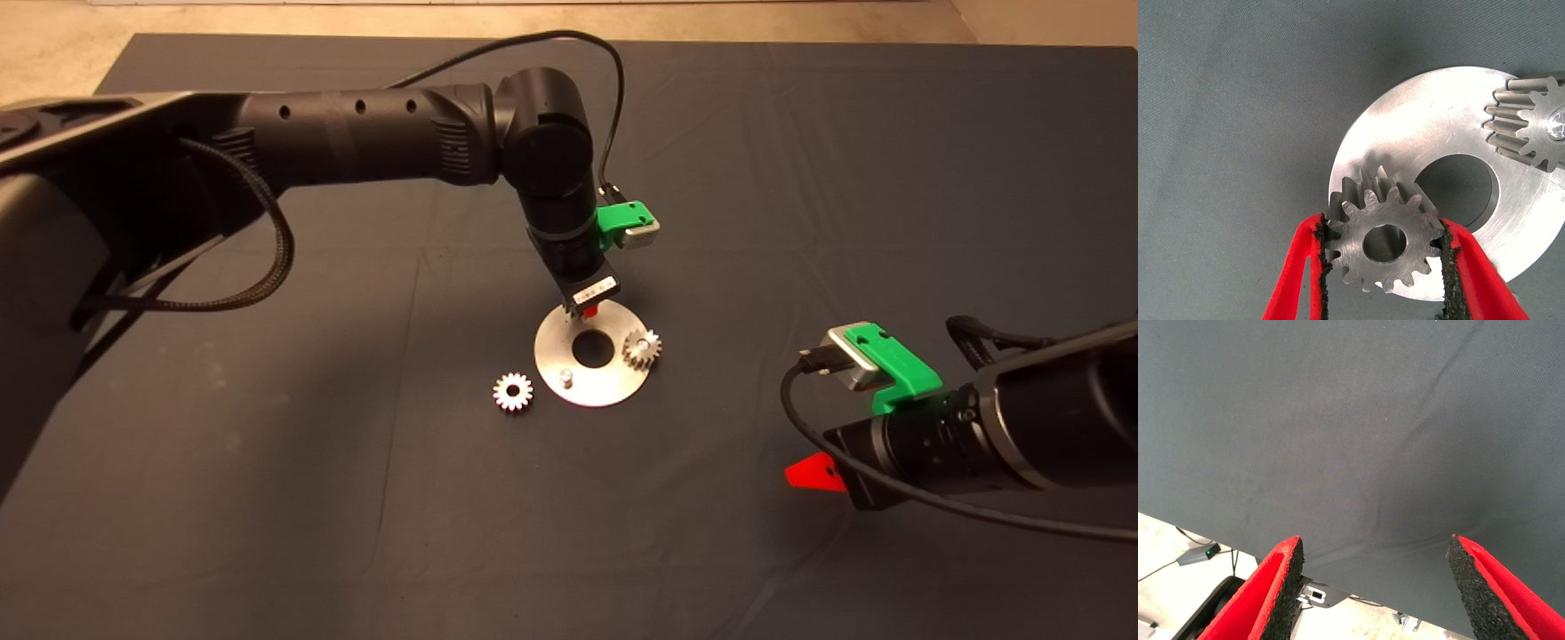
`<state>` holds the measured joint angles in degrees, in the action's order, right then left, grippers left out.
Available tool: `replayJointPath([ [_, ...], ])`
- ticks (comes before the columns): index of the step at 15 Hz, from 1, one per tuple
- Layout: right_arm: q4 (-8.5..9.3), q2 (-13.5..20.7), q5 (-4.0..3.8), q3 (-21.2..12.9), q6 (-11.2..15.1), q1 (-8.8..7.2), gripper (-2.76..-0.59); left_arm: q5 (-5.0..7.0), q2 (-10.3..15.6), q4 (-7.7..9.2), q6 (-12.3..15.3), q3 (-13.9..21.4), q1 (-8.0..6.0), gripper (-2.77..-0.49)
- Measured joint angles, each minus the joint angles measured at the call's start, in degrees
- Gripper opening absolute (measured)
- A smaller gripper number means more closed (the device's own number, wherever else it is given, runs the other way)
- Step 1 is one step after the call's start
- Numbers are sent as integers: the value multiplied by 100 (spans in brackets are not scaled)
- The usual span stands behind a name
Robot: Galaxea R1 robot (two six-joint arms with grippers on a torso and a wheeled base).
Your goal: Install three planetary gears onto the carrier pins
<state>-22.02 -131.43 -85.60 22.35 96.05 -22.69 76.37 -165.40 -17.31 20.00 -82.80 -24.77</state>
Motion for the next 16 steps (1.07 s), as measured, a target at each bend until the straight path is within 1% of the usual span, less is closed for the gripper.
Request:
replayJointPath([
  [12, 0, 0, 0, 0, 0, 1, -175, 0, -4, 16, 0, -11, -6, -249],
  [13, 1, 0, -1, 0, 0, 1, -175, 26, -12, 17, 0, -11, -24, -249],
  [16, 1, 0, 0, 0, 0, 1, -175, 28, -17, 17, 0, -11, -52, -249],
])
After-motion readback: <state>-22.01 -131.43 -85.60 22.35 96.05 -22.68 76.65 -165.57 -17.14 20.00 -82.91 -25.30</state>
